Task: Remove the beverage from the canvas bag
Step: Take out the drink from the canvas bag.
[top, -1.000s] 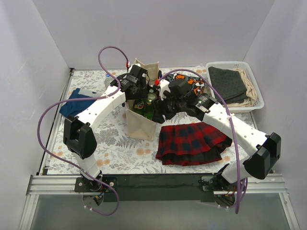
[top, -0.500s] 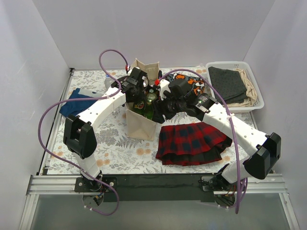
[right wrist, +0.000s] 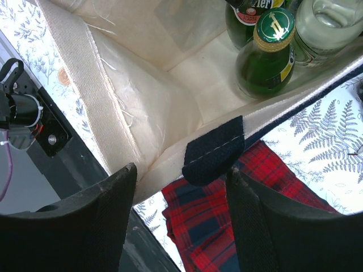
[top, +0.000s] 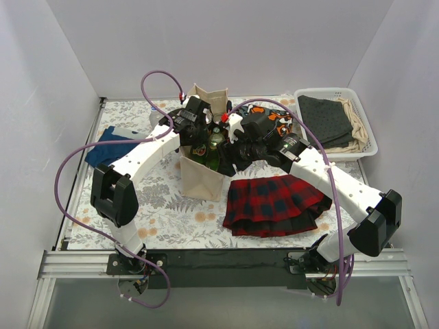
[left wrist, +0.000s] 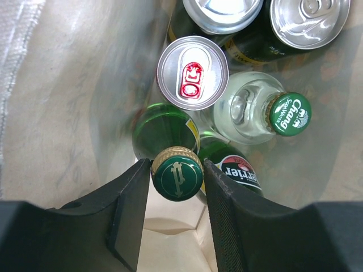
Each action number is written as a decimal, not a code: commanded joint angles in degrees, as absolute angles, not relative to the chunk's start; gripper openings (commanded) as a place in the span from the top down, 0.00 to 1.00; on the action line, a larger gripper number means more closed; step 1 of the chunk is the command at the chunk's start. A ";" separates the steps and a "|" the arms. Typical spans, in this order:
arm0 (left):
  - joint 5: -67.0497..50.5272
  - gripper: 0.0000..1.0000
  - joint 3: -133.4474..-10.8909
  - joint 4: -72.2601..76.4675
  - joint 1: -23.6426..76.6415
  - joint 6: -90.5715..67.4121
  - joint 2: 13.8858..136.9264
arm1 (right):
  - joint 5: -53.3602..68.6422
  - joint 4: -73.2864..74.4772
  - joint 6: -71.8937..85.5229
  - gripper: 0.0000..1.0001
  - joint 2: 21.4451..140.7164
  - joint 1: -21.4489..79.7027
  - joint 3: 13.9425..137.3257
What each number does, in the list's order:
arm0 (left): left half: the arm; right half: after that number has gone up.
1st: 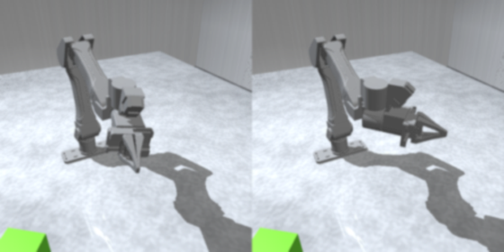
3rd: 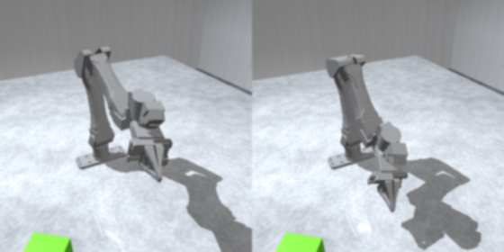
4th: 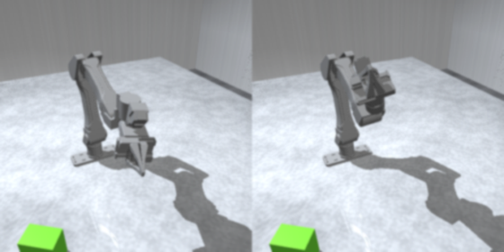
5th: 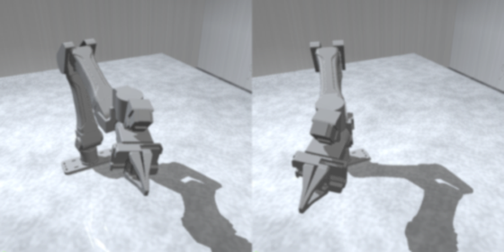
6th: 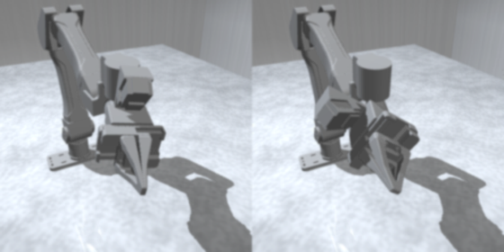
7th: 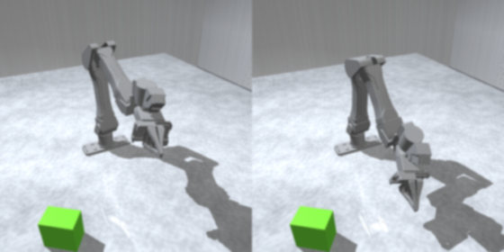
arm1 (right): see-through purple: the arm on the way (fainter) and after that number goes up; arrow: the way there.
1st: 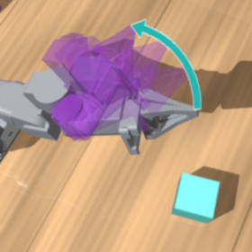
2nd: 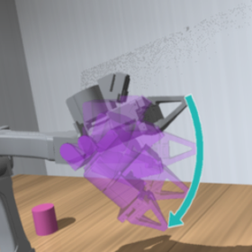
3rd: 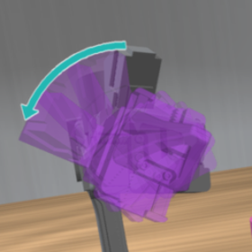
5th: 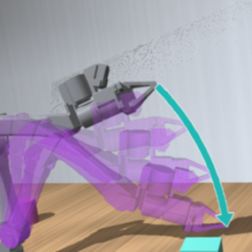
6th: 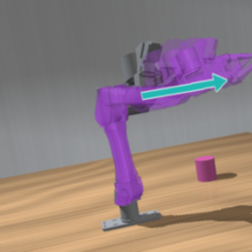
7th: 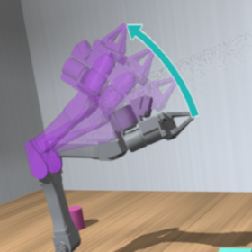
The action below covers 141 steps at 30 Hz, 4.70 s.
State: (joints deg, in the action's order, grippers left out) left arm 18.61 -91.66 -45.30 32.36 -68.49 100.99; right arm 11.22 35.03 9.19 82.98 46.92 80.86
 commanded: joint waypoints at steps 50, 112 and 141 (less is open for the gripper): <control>16.35 1.00 -100.90 -41.66 32.08 -63.81 91.58 | 7.29 38.41 8.00 0.31 83.14 47.37 80.86; 12.22 1.00 -125.33 -56.95 32.08 -55.90 95.36 | 4.66 38.41 8.70 0.31 82.35 47.29 81.56; 21.35 1.00 -131.04 -51.95 32.08 -53.35 89.48 | 4.22 38.41 9.32 0.30 81.65 47.29 81.74</control>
State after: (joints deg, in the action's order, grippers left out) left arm 18.13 -126.87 -60.80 32.01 -54.19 96.38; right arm 4.82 37.21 9.26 82.98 47.00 80.82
